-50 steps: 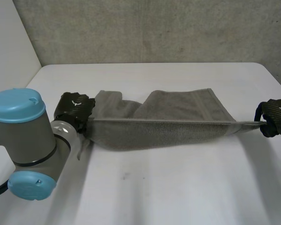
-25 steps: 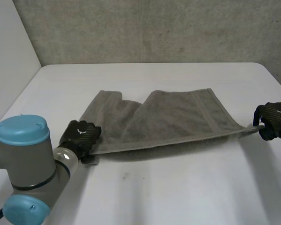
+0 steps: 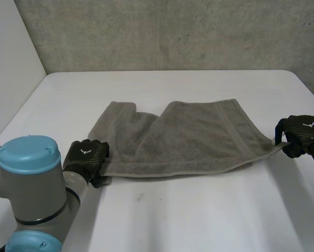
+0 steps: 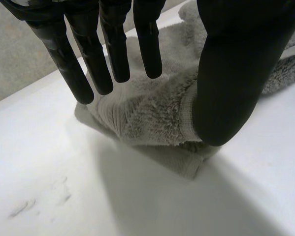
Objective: Fold the towel.
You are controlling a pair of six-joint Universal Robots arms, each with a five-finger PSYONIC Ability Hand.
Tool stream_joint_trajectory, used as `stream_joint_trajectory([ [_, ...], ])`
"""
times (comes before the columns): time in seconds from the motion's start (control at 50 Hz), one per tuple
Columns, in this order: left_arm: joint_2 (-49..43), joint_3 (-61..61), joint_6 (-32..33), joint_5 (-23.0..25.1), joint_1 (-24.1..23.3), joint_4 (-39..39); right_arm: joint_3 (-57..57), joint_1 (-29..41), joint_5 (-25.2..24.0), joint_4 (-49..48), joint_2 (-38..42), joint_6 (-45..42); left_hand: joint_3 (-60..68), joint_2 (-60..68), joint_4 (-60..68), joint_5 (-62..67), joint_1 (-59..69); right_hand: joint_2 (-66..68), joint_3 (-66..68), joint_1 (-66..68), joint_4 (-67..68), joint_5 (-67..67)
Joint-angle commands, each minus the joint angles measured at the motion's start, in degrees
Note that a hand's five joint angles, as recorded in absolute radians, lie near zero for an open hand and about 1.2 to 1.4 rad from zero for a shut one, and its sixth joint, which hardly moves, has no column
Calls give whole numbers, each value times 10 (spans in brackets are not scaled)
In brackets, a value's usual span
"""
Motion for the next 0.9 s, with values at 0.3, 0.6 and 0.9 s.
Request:
stream_joint_trajectory([
  [0.3,45,17,13,-6,26,-12,-55,7,4,75,-13,-23,492,492,493,492,491,104,104,2,102,105],
  [0.6,161,149,105,84,21,-234,-186,7,-4,270,-143,-101,492,492,493,492,491,104,104,2,102,105],
  [0.9,-11,144,106,86,58,-269,-137,23,4,265,2,-168,492,492,493,492,491,104,104,2,102,105],
])
